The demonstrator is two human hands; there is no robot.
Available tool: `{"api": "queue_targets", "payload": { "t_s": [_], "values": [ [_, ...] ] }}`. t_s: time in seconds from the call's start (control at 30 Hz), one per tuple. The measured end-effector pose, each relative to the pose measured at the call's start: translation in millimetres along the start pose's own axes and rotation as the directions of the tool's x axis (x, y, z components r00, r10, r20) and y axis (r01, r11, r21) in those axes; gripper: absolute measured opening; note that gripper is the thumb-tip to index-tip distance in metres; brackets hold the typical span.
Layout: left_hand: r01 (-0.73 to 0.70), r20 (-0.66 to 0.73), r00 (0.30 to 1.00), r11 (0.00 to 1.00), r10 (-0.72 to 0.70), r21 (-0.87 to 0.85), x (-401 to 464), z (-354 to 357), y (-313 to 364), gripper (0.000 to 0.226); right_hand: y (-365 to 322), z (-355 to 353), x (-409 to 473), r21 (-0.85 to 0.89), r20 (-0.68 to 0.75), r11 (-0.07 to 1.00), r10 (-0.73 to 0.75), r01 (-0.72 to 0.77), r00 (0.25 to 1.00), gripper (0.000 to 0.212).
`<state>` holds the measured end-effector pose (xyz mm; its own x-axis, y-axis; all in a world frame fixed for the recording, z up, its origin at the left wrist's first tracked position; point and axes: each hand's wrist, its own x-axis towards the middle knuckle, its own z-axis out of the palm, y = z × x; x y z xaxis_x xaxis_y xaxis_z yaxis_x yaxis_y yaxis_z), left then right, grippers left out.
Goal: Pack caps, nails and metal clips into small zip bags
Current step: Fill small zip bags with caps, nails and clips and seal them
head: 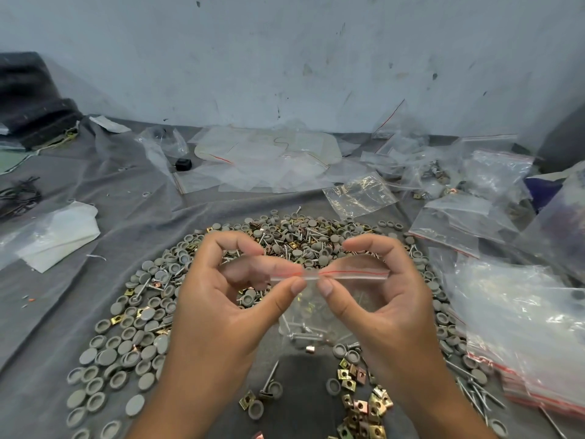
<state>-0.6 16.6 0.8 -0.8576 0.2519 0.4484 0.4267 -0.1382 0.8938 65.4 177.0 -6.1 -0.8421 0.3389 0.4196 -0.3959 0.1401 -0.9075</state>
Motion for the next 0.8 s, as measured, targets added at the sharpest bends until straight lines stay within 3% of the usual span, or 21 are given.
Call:
{"api": "queue_targets", "payload": {
  "t_s": [0.47,0.6,0.8],
  "values": [
    [0.017,0.038,0.999,1.000,-0.017,0.000,1.2,-2.2,-2.6,0.043,-1.2,-6.4,0.0,-0.011,0.009,0.999,0.046,-0.046,0.999,0.034],
    [0.025,0.030,0.999,0.999,-0.024,-0.020,0.2,-0.8,-1.6,0.051,-4.1,-7.8,1.2,0.029,0.073,0.997,0.067,-0.069,0.995,0.033],
    [0.042,-0.010,0.999,0.998,-0.042,-0.049,1.1,-5.2,-0.7,0.050,-6.3,-23.7,9.6,-0.046,-0.017,0.998,0.030,-0.031,0.999,0.043]
  ]
}}
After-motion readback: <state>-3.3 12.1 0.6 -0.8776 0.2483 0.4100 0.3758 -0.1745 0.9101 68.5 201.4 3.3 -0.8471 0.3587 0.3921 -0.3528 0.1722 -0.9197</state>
